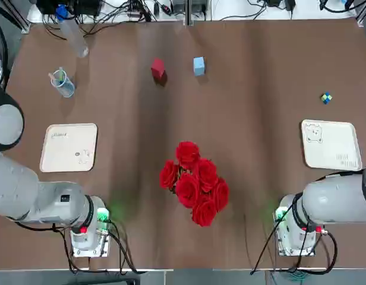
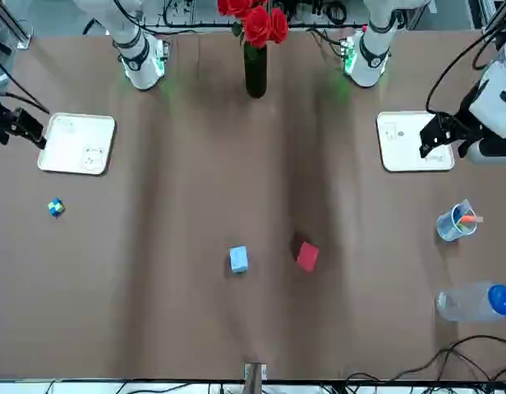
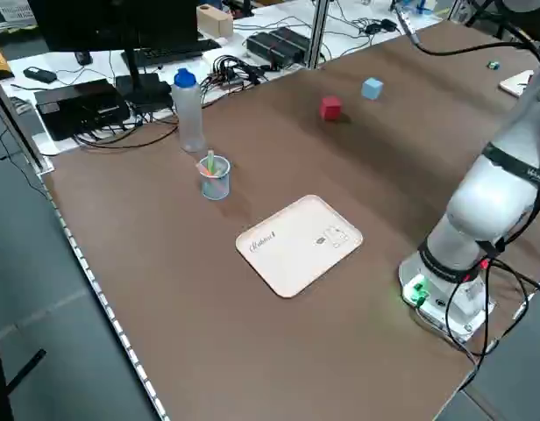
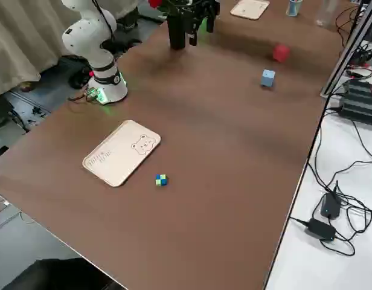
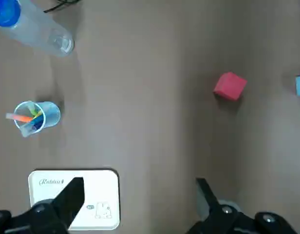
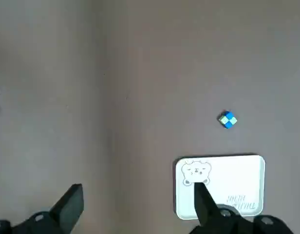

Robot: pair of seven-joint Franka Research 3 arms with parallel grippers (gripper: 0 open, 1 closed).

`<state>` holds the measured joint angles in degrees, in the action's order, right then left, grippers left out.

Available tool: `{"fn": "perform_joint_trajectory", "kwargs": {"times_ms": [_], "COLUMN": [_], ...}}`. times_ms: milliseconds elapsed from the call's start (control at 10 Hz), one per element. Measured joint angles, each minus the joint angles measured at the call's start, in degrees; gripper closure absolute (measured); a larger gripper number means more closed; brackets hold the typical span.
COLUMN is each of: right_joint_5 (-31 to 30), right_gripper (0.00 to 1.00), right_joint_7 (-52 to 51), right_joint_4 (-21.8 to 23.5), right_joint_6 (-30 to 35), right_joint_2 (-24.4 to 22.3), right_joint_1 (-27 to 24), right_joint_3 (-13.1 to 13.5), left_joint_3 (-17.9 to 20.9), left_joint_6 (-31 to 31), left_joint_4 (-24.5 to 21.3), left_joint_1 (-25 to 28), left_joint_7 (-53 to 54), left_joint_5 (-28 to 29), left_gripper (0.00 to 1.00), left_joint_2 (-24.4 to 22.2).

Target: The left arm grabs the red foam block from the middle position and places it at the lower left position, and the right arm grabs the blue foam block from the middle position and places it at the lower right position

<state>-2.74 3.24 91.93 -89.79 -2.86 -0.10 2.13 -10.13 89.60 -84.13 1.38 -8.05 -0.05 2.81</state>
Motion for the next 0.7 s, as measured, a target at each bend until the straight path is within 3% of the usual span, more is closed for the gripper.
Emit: {"fn": "perform_joint_trajectory", "kwargs": {"times_ms": [500, 700], "right_joint_5": [1.71, 2.48], "right_gripper": [0.0, 0.0], "right_joint_7": [-0.14, 0.09], "right_joint_4": [0.18, 0.29], "right_joint_6": [0.05, -1.17], "right_joint_2": [0.92, 4.97], "right_joint_1": [1.24, 7.29], "right_joint_3": [-0.08, -0.25], "left_joint_3": [-0.3, -0.33], "left_joint_6": [-1.61, -1.43], "left_joint_4": [-0.44, -1.05], "left_joint_1": [-0.27, -0.6], "left_joint_7": [1.0, -0.47], "left_joint_5": [0.0, 0.0], "left_gripper": [0.0, 0.0], "left_joint_2": [0.38, 3.55]}}
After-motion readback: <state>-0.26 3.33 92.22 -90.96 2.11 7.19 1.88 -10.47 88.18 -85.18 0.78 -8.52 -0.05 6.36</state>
